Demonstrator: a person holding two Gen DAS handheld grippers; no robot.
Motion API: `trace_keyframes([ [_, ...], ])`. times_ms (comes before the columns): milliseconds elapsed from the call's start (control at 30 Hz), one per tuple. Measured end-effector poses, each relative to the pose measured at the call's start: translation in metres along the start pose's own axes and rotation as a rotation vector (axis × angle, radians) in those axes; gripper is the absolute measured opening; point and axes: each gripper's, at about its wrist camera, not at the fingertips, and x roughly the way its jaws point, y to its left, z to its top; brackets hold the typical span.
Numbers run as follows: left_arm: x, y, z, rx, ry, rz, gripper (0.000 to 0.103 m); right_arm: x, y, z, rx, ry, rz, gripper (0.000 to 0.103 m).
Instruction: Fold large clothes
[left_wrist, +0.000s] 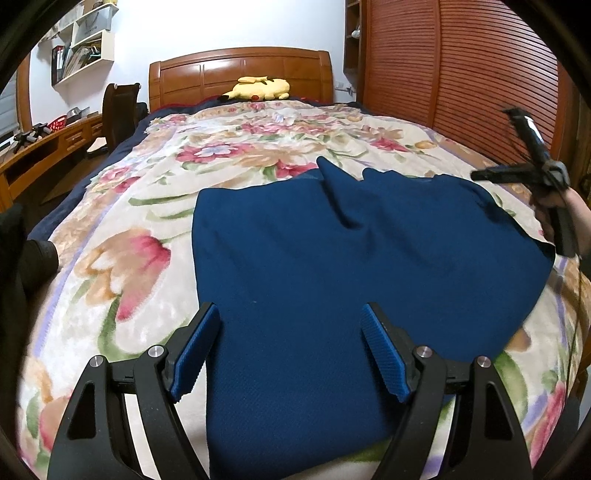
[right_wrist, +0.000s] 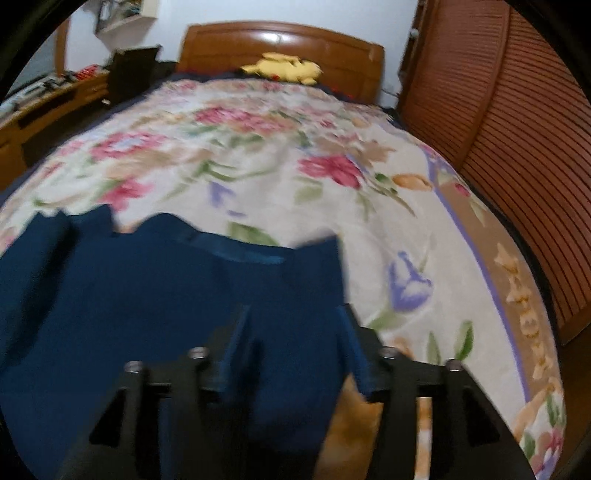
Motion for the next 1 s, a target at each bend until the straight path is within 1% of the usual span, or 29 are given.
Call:
trace_keyframes([
  [33,0.0,0.0,0.0,-0.002,-0.001,0.0,0.08,-0.006,0.003,-0.006,-0.009,-0.004,0.015,0.062],
  [233,-0.004,0.0,-0.002,0.003,-0.006,0.006,0.08,-0.05,0.016,-0.052,-0.049,-0.023,0.108,0.062],
  [333,-0.008,0.0,-0.004,0.005,-0.008,0.012,0.08,-0.066,0.014,-0.071,-0.057,-0.024,0.132,0.062],
  [533,-0.018,-0.001,-0.013,0.02,-0.007,0.021,0.08,-0.086,-0.003,-0.104,-0.046,-0.015,0.124,0.062],
  [600,-0.022,-0.001,-0.018,0.02,-0.002,0.023,0.08,-0.091,-0.011,-0.113,-0.034,-0.012,0.112,0.064],
  [667,-0.027,0.002,-0.023,0.018,0.001,0.027,0.08,-0.094,-0.02,-0.121,-0.011,-0.003,0.117,0.07],
  [700,-0.029,0.003,-0.026,0.017,0.004,0.028,0.08,-0.096,-0.024,-0.125,-0.004,0.003,0.111,0.07],
  [800,-0.032,0.007,-0.034,0.008,0.018,0.036,0.08,-0.095,-0.03,-0.133,0.001,0.043,0.092,0.073],
  [933,-0.031,0.016,-0.043,-0.025,0.042,0.036,0.08,-0.1,-0.036,-0.145,0.054,0.048,0.129,0.073],
  [1000,-0.03,0.019,-0.046,-0.042,0.054,0.034,0.08,-0.097,-0.03,-0.145,0.057,0.055,0.139,0.073],
])
